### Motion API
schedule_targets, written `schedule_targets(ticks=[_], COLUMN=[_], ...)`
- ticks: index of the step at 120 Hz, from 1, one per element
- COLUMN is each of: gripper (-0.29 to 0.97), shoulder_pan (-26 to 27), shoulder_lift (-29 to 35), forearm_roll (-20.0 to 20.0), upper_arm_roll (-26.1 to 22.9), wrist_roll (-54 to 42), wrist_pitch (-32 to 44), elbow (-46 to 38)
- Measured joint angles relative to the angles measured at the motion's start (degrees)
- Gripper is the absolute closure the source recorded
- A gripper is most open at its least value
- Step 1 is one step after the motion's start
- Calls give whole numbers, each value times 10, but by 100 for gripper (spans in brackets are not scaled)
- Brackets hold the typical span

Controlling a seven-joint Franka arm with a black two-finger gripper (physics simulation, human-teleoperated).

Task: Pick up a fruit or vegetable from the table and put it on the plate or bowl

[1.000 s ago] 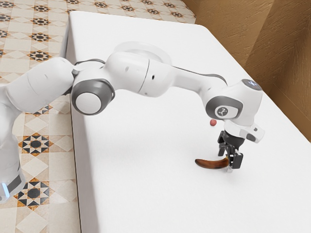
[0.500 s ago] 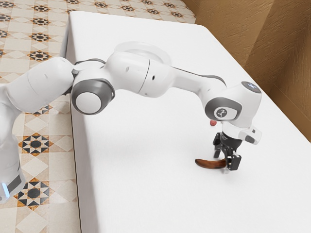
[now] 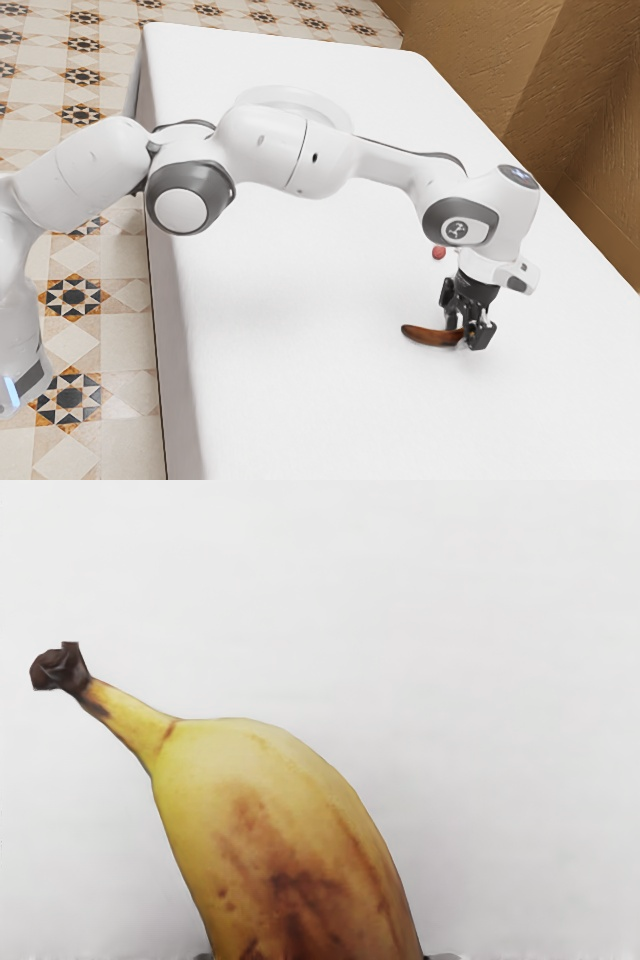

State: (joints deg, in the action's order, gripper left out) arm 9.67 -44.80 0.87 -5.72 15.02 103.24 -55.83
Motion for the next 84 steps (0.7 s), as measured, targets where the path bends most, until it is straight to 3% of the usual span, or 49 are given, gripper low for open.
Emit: schedule_targets(ticks=[28,42,50,67,84], gripper=[52,53,53,50,51], shoulder_pan=[0,-3,-10,-145,-306], shoulder_lift=[15,57,94,174,190], forearm_roll=[-2,-3,-4,-5,-5], upper_arm_roll=[0,8,38,64,65], wrist_roll=[11,15,17,12,-16], wrist_pitch=[-14,-33,-54,-144,-211], elbow=[5,6,6,2,4])
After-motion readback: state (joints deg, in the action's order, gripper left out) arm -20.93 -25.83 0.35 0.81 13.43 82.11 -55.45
